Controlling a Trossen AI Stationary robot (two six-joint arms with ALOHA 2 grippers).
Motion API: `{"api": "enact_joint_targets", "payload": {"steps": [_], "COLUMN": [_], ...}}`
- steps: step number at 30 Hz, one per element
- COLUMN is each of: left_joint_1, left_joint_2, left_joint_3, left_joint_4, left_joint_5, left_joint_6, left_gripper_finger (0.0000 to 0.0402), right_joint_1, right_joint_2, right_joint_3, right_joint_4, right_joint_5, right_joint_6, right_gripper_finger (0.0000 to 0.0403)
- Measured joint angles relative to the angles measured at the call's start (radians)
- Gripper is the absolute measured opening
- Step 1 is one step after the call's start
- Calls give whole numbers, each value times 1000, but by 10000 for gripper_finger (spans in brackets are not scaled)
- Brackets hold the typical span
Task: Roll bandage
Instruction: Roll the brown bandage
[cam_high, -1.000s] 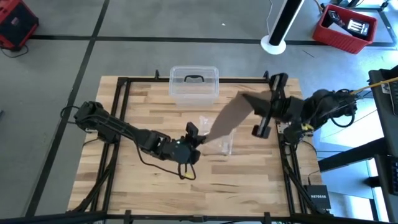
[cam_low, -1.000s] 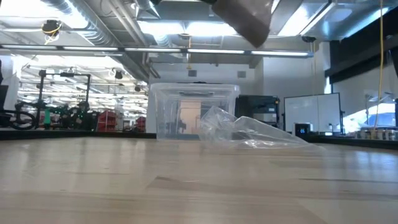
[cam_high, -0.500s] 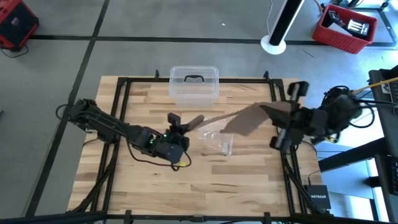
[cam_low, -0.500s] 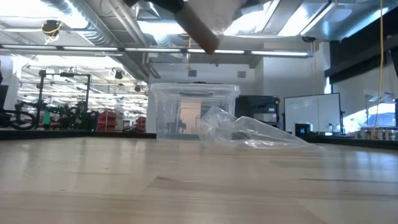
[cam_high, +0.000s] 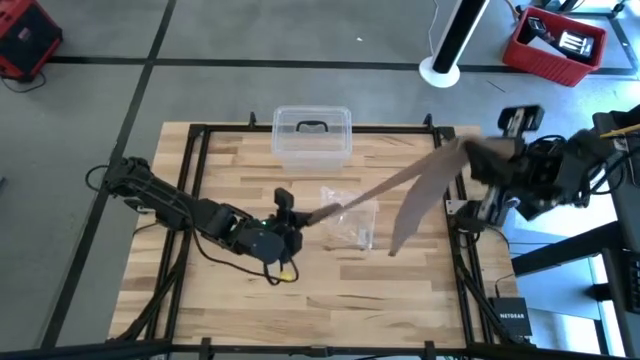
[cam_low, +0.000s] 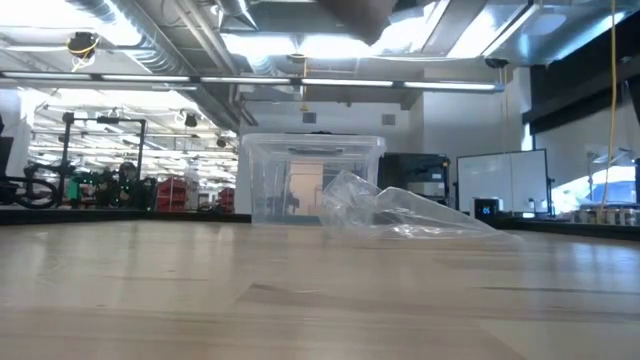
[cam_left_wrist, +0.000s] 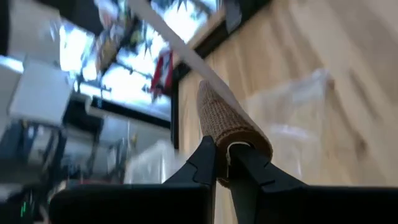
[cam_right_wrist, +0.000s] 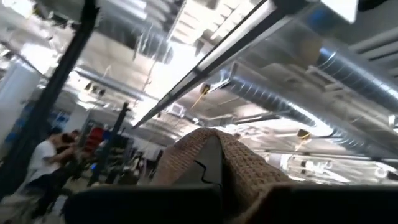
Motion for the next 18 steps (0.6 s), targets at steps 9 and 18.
{"api": "enact_joint_targets", "payload": {"steps": [9,18], "left_joint_1": [-52,-72], "left_joint_2": [0,1], "left_joint_3": [0,0], "left_joint_4": [291,321], "left_joint_5": [215,273], "left_joint_6": [307,334], "left_gripper_finger": [17,17], "right_joint_1": [-225,-495], "right_joint_2": [1,0], "right_joint_3": [43,43], "right_joint_4": [-4,-213], "right_joint_5": [-9,-13], "right_joint_6": [106,337], "right_gripper_finger": [5,2]}}
